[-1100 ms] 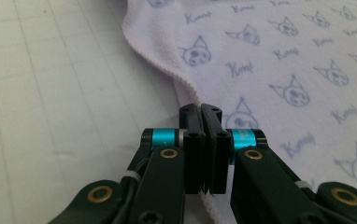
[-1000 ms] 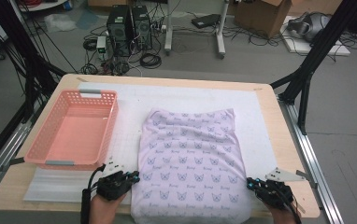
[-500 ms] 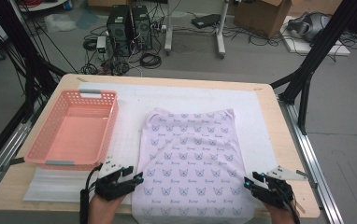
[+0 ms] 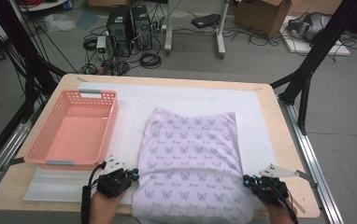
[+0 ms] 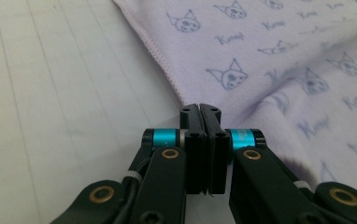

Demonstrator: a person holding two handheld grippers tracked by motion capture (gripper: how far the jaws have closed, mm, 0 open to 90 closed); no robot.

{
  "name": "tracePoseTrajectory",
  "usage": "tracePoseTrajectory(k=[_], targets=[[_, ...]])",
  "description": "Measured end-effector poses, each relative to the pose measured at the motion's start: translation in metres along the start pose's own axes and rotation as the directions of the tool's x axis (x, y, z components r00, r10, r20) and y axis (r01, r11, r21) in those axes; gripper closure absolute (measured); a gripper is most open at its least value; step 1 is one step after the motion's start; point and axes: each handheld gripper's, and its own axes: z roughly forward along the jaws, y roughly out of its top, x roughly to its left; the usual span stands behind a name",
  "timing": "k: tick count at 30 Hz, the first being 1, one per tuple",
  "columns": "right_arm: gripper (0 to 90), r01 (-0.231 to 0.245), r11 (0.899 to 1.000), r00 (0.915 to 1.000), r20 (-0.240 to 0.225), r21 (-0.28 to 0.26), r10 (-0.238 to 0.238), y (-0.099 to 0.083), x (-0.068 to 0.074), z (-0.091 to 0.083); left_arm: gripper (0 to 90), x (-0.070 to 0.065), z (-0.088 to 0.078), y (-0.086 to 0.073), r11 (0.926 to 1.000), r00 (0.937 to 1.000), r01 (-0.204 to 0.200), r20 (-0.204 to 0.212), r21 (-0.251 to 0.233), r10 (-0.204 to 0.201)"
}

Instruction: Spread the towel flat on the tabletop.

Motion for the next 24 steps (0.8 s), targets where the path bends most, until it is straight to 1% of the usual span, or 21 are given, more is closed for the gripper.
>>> tracePoseTrajectory(k=[2, 4, 5, 6, 7, 9, 11, 12, 13, 14, 15, 16, 17, 18, 19, 20, 21, 23, 24], targets=[[87.0, -0.005, 1.0, 0.9999, -0.016, 0.001, 0.005, -0.01, 0.004, -0.01, 88.2, -0.006, -0.009, -0.009, 1.0, 0.9998, -0.007, 0.017, -0.003, 0.007], [85.3, -0.006, 1.0, 0.9997, -0.022, -0.003, 0.006, -0.017, 0.007, -0.015, 86.9, -0.01, -0.011, -0.012, 0.9998, 0.9994, -0.011, 0.032, -0.016, 0.011], [82.0, -0.005, 1.0, 0.9998, -0.021, -0.008, 0.004, -0.019, 0.009, -0.016, 81.3, -0.01, -0.01, -0.011, 0.9996, 0.9994, -0.014, 0.033, -0.023, 0.014], [75.4, -0.002, 1.0, 0.9999, -0.017, -0.013, 0.001, -0.019, 0.009, -0.016, 71.3, -0.01, -0.009, -0.009, 0.9994, 0.9993, -0.013, 0.034, -0.033, 0.015], [69.8, -0.009, 1.0, 0.9999, -0.011, -0.022, 0.009, -0.017, 0.008, -0.016, 63.2, -0.009, -0.006, -0.004, 0.999, 0.9992, -0.008, 0.039, -0.044, 0.009], [63.7, -0.026, 0.998, 0.9996, 0.009, -0.052, 0.027, -0.009, 0.005, -0.013, 55.1, -0.007, -0.002, 0.005, 0.9981, 0.9994, -0.003, 0.035, -0.061, 0.005], [60.9, -0.02, 0.998, 0.9993, 0.029, -0.066, 0.022, -0.001, 0.003, -0.009, 52.2, -0.002, 0.008, 0.017, 0.9969, 0.9995, 0.001, 0.032, -0.079, 0.001], [60.6, -0.012, 0.997, 0.9991, 0.039, -0.071, 0.015, 0.006, 0.002, -0.004, 51.0, 0.001, 0.013, 0.022, 0.9972, 0.9995, 0.0, 0.033, -0.074, 0.002], [60.6, -0.011, 0.997, 0.9991, 0.04, -0.071, 0.014, 0.011, 0.001, 0.002, 50.8, 0.002, 0.018, 0.025, 0.9977, 0.9994, 0.004, 0.035, -0.068, -0.002], [60.6, -0.003, 0.998, 0.9991, 0.043, -0.066, 0.006, 0.015, 0.001, 0.006, 50.3, 0.005, 0.026, 0.03, 0.999, 0.9995, 0.004, 0.032, -0.044, -0.002], [60.7, 0.018, 0.999, 0.9987, 0.048, -0.048, -0.016, 0.02, 0.002, 0.013, 49.9, 0.006, 0.031, 0.033, 0.9995, 0.9995, 0.007, 0.032, -0.031, -0.006], [61.0, 0.023, 0.999, 0.9986, 0.049, -0.034, -0.021, 0.023, 0.002, 0.018, 50.2, 0.006, 0.037, 0.034, 0.9999, 0.9994, 0.002, 0.036, -0.012, -0.001], [64.9, 0.04, 0.999, 0.9978, 0.053, -0.01, -0.04, 0.025, 0.003, 0.025, 53.1, 0.005, 0.041, 0.034, 0.9999, 0.9991, -0.013, 0.041, -0.002, 0.013], [68.1, 0.052, 0.999, 0.9975, 0.046, 0.014, -0.053, 0.026, 0.003, 0.03, 60.8, 0.001, 0.043, 0.033, 0.9989, 0.9988, -0.047, 0.017, -0.007, 0.047], [75.0, 0.043, 0.999, 0.9982, 0.041, 0.001, -0.043, 0.025, 0.003, 0.03, 67.3, -0.003, 0.043, 0.032, 0.9963, 0.9962, -0.086, -0.013, -0.005, 0.086], [86.2, 0.032, 0.999, 0.9991, 0.027, 0.002, -0.032, 0.025, 0.002, 0.029, 82.1, -0.005, 0.041, 0.031, 0.9959, 0.9956, -0.091, -0.022, -0.001, 0.091], [87.8, 0.04, 0.999, 0.9988, 0.029, 0.004, -0.041, 0.024, 0.003, 0.027, 86.5, -0.005, 0.04, 0.031, 0.9964, 0.9962, -0.085, -0.023, 0.007, 0.085], [88.6, 0.035, 0.999, 0.9992, 0.016, 0.014, -0.036, 0.021, 0.002, 0.022, 87.9, -0.006, 0.034, 0.028, 0.9971, 0.9972, -0.074, -0.013, 0.017, 0.074], [88.6, 0.037, 0.999, 0.9993, 0.009, 0.017, -0.037, 0.019, 0.003, 0.019, 88.0, -0.007, 0.03, 0.025, 0.9971, 0.9973, -0.073, -0.001, 0.022, 0.073]])
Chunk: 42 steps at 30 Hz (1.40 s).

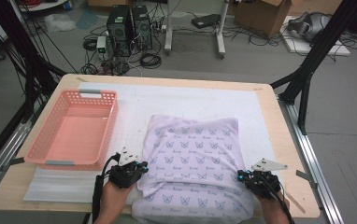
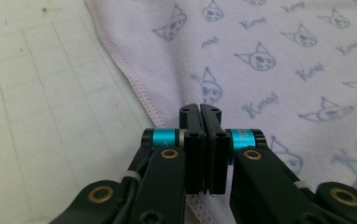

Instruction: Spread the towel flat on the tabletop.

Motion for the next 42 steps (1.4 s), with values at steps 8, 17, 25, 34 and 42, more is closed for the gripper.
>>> tracePoseTrajectory(k=[8, 17, 25, 34, 42], targets=[[88.2, 0.007, 1.0, 0.9982, -0.06, 0.02, -0.005, -0.022, 0.011, -0.025, 83.0, -0.009, -0.021, -0.019, 0.9998, 0.9985, 0.007, 0.055, -0.02, -0.006], [65.1, 0.004, 0.997, 0.9996, -0.027, -0.078, -0.006, -0.01, 0.001, -0.028, 51.5, 0.012, 0.007, 0.024, 0.9921, 0.9939, 0.012, 0.11, -0.125, 0.002], [61.7, 0.03, 0.995, 0.9984, -0.044, -0.096, -0.034, 0.002, -0.008, -0.013, 52.6, 0.042, 0.046, 0.077, 0.9851, 0.9977, 0.045, 0.057, -0.166, -0.036], [58.7, 0.031, 0.996, 0.9972, -0.066, -0.081, -0.036, 0.007, -0.02, -0.006, 54.2, 0.066, 0.086, 0.089, 0.9932, 0.9968, 0.034, -0.068, -0.111, -0.042], [55.3, -0.003, 0.997, 0.9981, -0.062, -0.078, -0.002, 0.017, -0.04, 0.002, 73.5, 0.071, 0.101, 0.089, 0.9997, 0.9925, -0.002, -0.122, -0.022, -0.001]])
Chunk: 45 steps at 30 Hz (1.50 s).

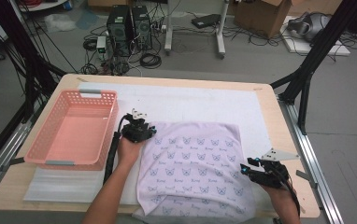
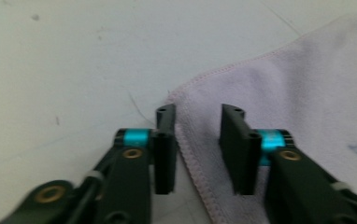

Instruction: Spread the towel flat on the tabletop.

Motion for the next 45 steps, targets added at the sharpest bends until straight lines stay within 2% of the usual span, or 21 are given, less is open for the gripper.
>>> tracePoseTrajectory(k=[1, 2, 3, 4, 6, 9, 11, 16, 21, 25, 27, 28, 29, 30, 31, 33, 36, 38, 40, 42, 45], targets=[[55.0, 0.0, 1.0, 1.0, 0.0, -0.001, 0.0, 0.002, -0.002, 0.003, 85.9, 0.0, 0.001, 0.002, 1.0, 0.9999, -0.004, -0.014, 0.008, 0.004], [54.8, -0.003, 1.0, 1.0, -0.001, 0.002, 0.003, 0.005, -0.004, 0.007, 86.4, 0.0, 0.002, 0.005, 0.9996, 0.9972, -0.022, -0.071, 0.02, 0.023], [54.8, -0.012, 1.0, 0.9999, -0.003, 0.004, 0.012, 0.007, -0.006, 0.011, 86.8, 0.002, 0.002, 0.007, 0.9999, 0.9927, -0.01, -0.121, 0.005, 0.011], [54.8, -0.014, 1.0, 0.9999, 0.001, 0.006, 0.014, 0.009, -0.008, 0.015, 86.8, 0.008, 0.0, 0.007, 0.9991, 0.9897, 0.033, -0.138, -0.026, -0.037], [54.8, -0.024, 1.0, 0.9995, 0.018, 0.012, 0.024, 0.014, -0.012, 0.023, 86.6, 0.018, 0.001, 0.006, 0.991, 0.9865, 0.122, -0.103, -0.055, -0.127], [54.7, -0.046, 0.999, 0.9982, 0.04, 0.019, 0.045, 0.023, -0.022, 0.035, 78.5, 0.017, 0.003, 0.003, 0.9934, 0.9907, 0.103, -0.084, -0.049, -0.107], [54.5, -0.045, 0.998, 0.9967, 0.068, 0.033, 0.042, 0.031, -0.03, 0.044, 66.4, 0.018, 0.0, 0.004, 0.9894, 0.9905, 0.132, -0.03, -0.06, -0.134], [53.6, -0.067, 0.997, 0.9901, 0.126, 0.033, 0.062, 0.057, -0.051, 0.063, 54.5, 0.016, -0.003, 0.002, 0.9887, 0.9899, 0.141, 0.026, -0.052, -0.14], [53.4, -0.114, 0.993, 0.9878, 0.108, 0.017, 0.112, 0.079, -0.066, 0.084, 53.0, 0.018, -0.003, -0.003, 0.9903, 0.9902, 0.136, 0.033, -0.027, -0.136], [61.9, -0.111, 0.991, 0.9891, 0.106, 0.071, 0.103, 0.086, -0.071, 0.108, 51.2, 0.014, -0.003, -0.003, 0.9929, 0.9931, 0.117, 0.012, -0.022, -0.117], [78.5, -0.095, 0.993, 0.9891, 0.119, 0.066, 0.087, 0.087, -0.071, 0.113, 59.0, 0.011, -0.003, -0.002, 0.9972, 0.9963, 0.073, -0.045, -0.013, -0.074], [84.5, -0.084, 0.994, 0.9919, 0.101, 0.066, 0.077, 0.088, -0.072, 0.115, 70.7, 0.012, -0.003, -0.002, 0.9985, 0.9972, 0.053, -0.051, -0.012, -0.054], [85.9, -0.076, 0.994, 0.9924, 0.102, 0.075, 0.069, 0.09, -0.072, 0.116, 83.9, 0.013, -0.003, -0.002, 0.9942, 0.9939, 0.107, -0.026, -0.01, -0.107], [86.6, -0.059, 0.995, 0.9918, 0.118, 0.078, 0.049, 0.092, -0.072, 0.117, 86.3, 0.014, -0.003, -0.001, 0.9893, 0.9889, 0.145, -0.031, -0.012, -0.145], [86.8, -0.036, 0.996, 0.9882, 0.151, 0.078, 0.024, 0.093, -0.072, 0.117, 86.5, 0.013, -0.004, 0.001, 0.9882, 0.9872, 0.147, -0.056, -0.043, -0.149], [86.9, -0.013, 0.998, 0.9818, 0.19, 0.063, 0.001, 0.094, -0.076, 0.118, 86.6, 0.011, -0.002, 0.003, 0.9909, 0.9883, 0.115, -0.093, -0.07, -0.121], [87.0, 0.005, 1.0, 0.9685, 0.249, 0.003, -0.006, 0.095, -0.077, 0.116, 86.6, 0.01, 0.004, 0.007, 0.9912, 0.9884, 0.106, -0.101, -0.08, -0.113], [86.9, 0.015, 1.0, 0.9601, 0.279, -0.019, -0.009, 0.097, -0.076, 0.115, 86.4, 0.012, 0.005, 0.008, 0.9879, 0.9882, 0.1, -0.104, -0.118, -0.112], [85.9, -0.005, 1.0, 0.9584, 0.285, -0.03, 0.013, 0.097, -0.077, 0.115, 82.4, 0.014, 0.005, 0.007, 0.9852, 0.9853, 0.123, -0.104, -0.119, -0.135], [74.4, -0.04, 0.999, 0.9546, 0.294, -0.023, 0.045, 0.095, -0.078, 0.115, 64.9, 0.016, 0.002, 0.006, 0.9856, 0.9845, 0.124, -0.11, -0.115, -0.137], [66.4, -0.097, 0.995, 0.9556, 0.276, -0.039, 0.104, 0.092, -0.081, 0.108, 53.6, 0.02, -0.005, 0.005, 0.9852, 0.9863, 0.138, -0.077, -0.102, -0.146]])
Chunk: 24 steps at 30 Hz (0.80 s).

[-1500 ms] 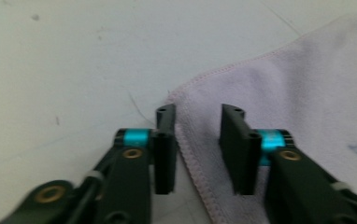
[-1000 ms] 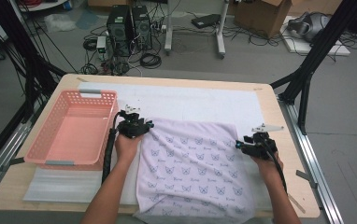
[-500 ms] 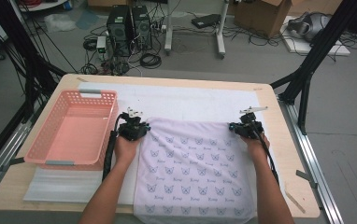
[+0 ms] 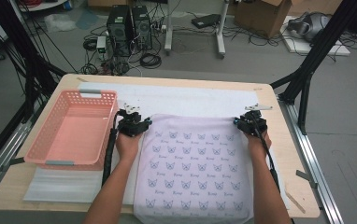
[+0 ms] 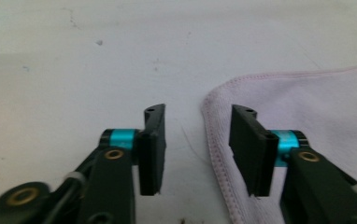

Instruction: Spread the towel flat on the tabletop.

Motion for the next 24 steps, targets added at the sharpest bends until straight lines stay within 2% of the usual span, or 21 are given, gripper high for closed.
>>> tracePoseTrajectory(k=[2, 5, 8, 11, 13, 15, 17, 19, 22, 24], targets=[[64.3, -0.018, 1.0, 0.9996, -0.022, -0.003, 0.018, 0.0, -0.002, -0.007, 54.3, 0.001, -0.005, -0.002, 1.0, 0.9997, -0.006, 0.024, -0.003, 0.006], [63.7, 0.008, 1.0, 0.9985, -0.054, -0.002, -0.008, 0.003, 0.0, -0.02, 56.6, 0.0, -0.011, -0.007, 0.9999, 0.9987, -0.009, 0.05, -0.006, 0.009], [65.4, 0.049, 0.998, 0.9951, -0.085, -0.028, -0.051, 0.005, 0.002, -0.034, 56.7, -0.001, -0.017, -0.011, 0.9998, 0.9949, 0.011, 0.1, -0.017, -0.009], [68.2, 0.076, 0.996, 0.993, -0.087, -0.036, -0.079, 0.001, 0.002, -0.047, 59.2, -0.004, -0.022, -0.015, 0.9996, 0.9918, -0.024, 0.125, -0.014, 0.025], [71.5, 0.068, 0.997, 0.9914, -0.11, -0.034, -0.071, -0.004, 0.001, -0.053, 63.3, -0.006, -0.022, -0.018, 0.999, 0.9895, -0.044, 0.138, 0.008, 0.043], [73.9, 0.073, 0.997, 0.9857, -0.151, -0.012, -0.074, -0.011, 0.004, -0.056, 67.6, -0.008, -0.021, -0.023, 0.9975, 0.9905, -0.058, 0.127, 0.041, 0.052], [74.3, 0.091, 0.995, 0.9746, -0.208, 0.032, -0.082, -0.019, 0.011, -0.055, 69.4, -0.011, -0.02, -0.023, 0.9961, 0.9919, -0.069, 0.111, 0.056, 0.062], [74.3, 0.118, 0.991, 0.9653, -0.242, 0.066, -0.099, -0.029, 0.019, -0.053, 70.2, -0.012, -0.018, -0.022, 0.9937, 0.9931, -0.082, 0.09, 0.076, 0.075], [74.6, 0.141, 0.984, 0.9591, -0.261, 0.109, -0.108, -0.041, 0.028, -0.051, 78.5, -0.014, -0.017, -0.022, 0.9935, 0.9961, -0.081, 0.042, 0.08, 0.078], [76.1, 0.147, 0.985, 0.9625, -0.242, 0.092, -0.121, -0.048, 0.03, -0.053, 81.1, -0.015, -0.017, -0.022, 0.9933, 0.9963, -0.084, 0.023, 0.079, 0.083]])
